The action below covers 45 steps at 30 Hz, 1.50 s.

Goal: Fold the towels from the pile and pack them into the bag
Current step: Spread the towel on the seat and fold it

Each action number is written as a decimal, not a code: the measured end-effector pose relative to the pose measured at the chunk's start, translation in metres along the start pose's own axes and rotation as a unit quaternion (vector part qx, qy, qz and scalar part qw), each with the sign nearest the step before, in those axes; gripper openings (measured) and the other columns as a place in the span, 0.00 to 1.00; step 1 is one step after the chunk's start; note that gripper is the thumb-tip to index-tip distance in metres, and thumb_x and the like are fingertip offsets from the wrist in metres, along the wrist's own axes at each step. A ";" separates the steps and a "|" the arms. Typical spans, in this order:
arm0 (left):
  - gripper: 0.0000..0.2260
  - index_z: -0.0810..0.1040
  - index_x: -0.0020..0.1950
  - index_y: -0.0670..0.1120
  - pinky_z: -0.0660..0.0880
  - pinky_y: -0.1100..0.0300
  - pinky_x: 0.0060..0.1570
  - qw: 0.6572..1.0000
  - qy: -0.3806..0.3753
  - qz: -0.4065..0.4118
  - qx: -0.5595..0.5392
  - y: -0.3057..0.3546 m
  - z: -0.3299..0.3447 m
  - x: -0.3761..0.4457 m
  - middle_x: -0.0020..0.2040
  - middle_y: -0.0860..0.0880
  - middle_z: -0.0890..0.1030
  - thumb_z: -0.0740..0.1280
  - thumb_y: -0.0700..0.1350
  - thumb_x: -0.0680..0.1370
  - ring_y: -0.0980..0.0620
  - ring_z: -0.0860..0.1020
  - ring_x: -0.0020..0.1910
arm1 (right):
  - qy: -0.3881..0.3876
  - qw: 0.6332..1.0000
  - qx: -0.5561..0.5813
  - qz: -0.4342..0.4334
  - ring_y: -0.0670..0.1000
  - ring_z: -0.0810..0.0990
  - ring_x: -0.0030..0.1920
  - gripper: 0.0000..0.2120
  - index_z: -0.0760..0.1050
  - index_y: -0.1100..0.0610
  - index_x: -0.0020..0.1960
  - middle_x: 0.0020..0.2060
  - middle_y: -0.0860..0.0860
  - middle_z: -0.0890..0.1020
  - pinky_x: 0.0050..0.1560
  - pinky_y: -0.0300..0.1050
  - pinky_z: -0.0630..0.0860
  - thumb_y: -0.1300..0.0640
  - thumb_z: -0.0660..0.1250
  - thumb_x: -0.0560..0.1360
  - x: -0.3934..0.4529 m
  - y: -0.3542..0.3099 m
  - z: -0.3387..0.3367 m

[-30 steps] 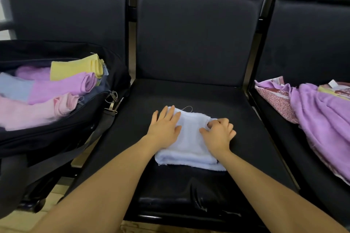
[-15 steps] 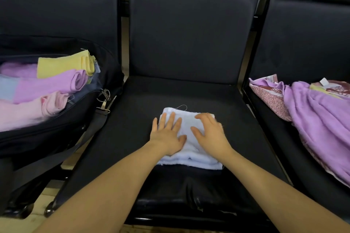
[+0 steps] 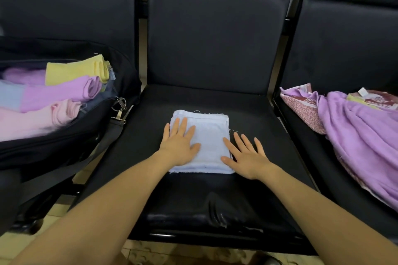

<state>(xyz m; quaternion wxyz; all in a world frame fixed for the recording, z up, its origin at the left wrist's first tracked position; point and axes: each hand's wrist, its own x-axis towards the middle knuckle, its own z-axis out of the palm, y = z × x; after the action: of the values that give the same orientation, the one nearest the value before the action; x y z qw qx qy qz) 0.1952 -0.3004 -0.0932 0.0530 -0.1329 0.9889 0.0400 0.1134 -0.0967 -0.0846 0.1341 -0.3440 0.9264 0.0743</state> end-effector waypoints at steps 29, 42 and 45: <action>0.15 0.76 0.51 0.51 0.61 0.57 0.57 0.984 0.057 0.131 -0.110 -0.018 -0.010 -0.069 0.50 0.57 0.77 0.64 0.61 0.76 0.55 0.73 0.49 | 0.087 0.960 0.247 -0.095 0.52 0.65 0.60 0.07 0.75 0.48 0.53 0.50 0.46 0.80 0.56 0.42 0.63 0.51 0.59 0.80 -0.023 -0.022 -0.008; 0.04 0.76 0.46 0.49 0.67 0.56 0.58 0.942 0.030 0.049 -0.332 -0.021 -0.025 -0.059 0.40 0.51 0.76 0.64 0.48 0.77 0.43 0.73 0.53 | 0.065 0.956 0.276 -0.072 0.49 0.70 0.56 0.09 0.72 0.42 0.46 0.46 0.44 0.79 0.61 0.44 0.69 0.40 0.67 0.72 -0.034 -0.008 -0.009; 0.02 0.74 0.45 0.52 0.67 0.56 0.57 0.939 0.037 0.050 -0.338 -0.022 -0.029 -0.053 0.39 0.54 0.74 0.63 0.47 0.78 0.47 0.73 0.50 | 0.045 0.968 0.241 -0.057 0.52 0.66 0.53 0.10 0.71 0.44 0.45 0.42 0.49 0.77 0.53 0.44 0.70 0.43 0.71 0.70 -0.033 -0.004 -0.007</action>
<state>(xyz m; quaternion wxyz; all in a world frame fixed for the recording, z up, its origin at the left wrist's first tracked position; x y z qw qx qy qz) 0.2495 -0.3106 -0.0601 -0.0332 -0.0950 0.9238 0.3694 0.1391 -0.0812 -0.0682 0.1753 -0.3565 0.9011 -0.1740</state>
